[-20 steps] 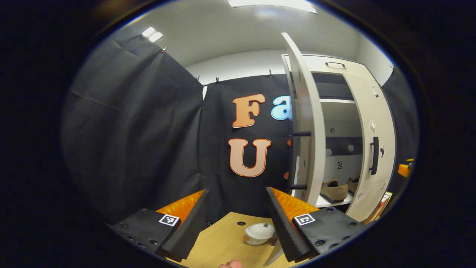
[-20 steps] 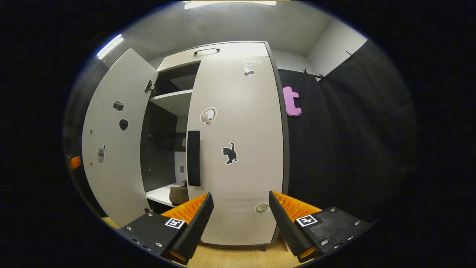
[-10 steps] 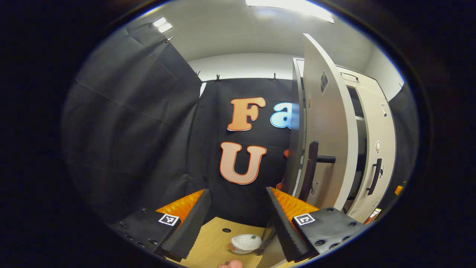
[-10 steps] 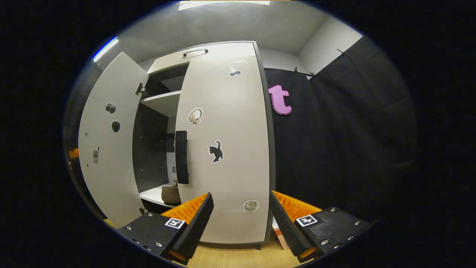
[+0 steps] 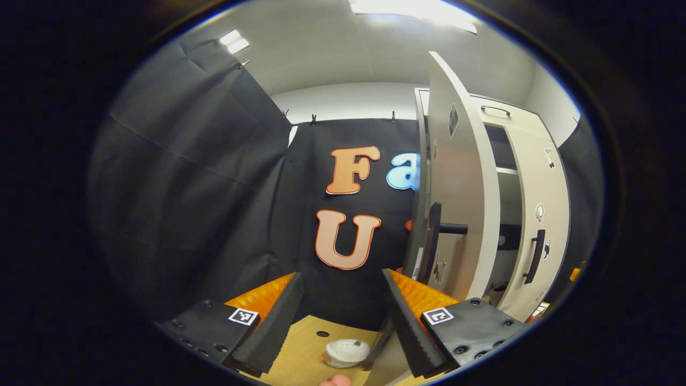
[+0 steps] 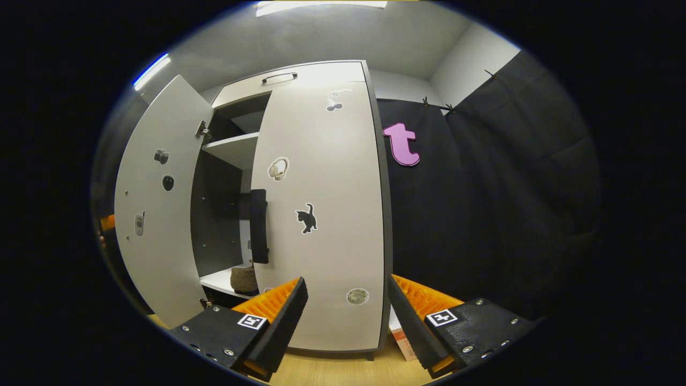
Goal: Grab one shoe with the right hand and put it into the shoe cabinet, grab the other shoe with the left hand and put it into the shoe cabinet; then close the right door with the right hand and the left door with the left hand.
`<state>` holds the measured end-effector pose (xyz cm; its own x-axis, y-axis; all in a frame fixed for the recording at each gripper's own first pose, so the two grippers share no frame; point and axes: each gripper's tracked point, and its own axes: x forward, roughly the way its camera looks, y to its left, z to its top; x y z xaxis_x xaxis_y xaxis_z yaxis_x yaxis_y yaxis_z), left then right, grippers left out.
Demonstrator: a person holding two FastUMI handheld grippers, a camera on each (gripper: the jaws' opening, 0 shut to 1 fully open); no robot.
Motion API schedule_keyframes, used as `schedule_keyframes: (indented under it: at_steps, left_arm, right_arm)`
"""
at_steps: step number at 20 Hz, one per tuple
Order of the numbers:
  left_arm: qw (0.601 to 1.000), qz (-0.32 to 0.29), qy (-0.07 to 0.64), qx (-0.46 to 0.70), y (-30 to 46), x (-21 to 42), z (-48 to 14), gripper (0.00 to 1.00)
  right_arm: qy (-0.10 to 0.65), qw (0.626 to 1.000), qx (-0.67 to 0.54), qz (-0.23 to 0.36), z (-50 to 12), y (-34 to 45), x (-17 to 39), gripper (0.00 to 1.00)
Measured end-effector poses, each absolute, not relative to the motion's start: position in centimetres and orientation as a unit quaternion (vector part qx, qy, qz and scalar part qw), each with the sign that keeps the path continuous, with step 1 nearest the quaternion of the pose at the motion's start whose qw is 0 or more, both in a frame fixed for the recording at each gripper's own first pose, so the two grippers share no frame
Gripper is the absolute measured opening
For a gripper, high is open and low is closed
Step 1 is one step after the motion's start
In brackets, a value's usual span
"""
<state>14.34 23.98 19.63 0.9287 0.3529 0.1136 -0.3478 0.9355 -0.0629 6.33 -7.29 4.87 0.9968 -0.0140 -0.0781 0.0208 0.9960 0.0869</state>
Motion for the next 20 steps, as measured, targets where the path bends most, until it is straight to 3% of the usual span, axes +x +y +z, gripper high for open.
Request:
schedule_keyframes:
  at_steps: [10, 20]
  left_arm:
    - [0.997, 0.017, -0.042, -0.07, 12.1, 17.3, 19.4, 0.96]
    - [0.996, -0.067, -0.036, -0.053, 4.5, 20.8, 19.4, 0.96]
  right_arm:
    - [0.049, 0.998, 0.047, 0.007, 4.5, -6.3, 5.5, 0.92]
    - [0.054, 0.998, 0.036, -0.012, 4.6, -7.4, 4.0, 0.92]
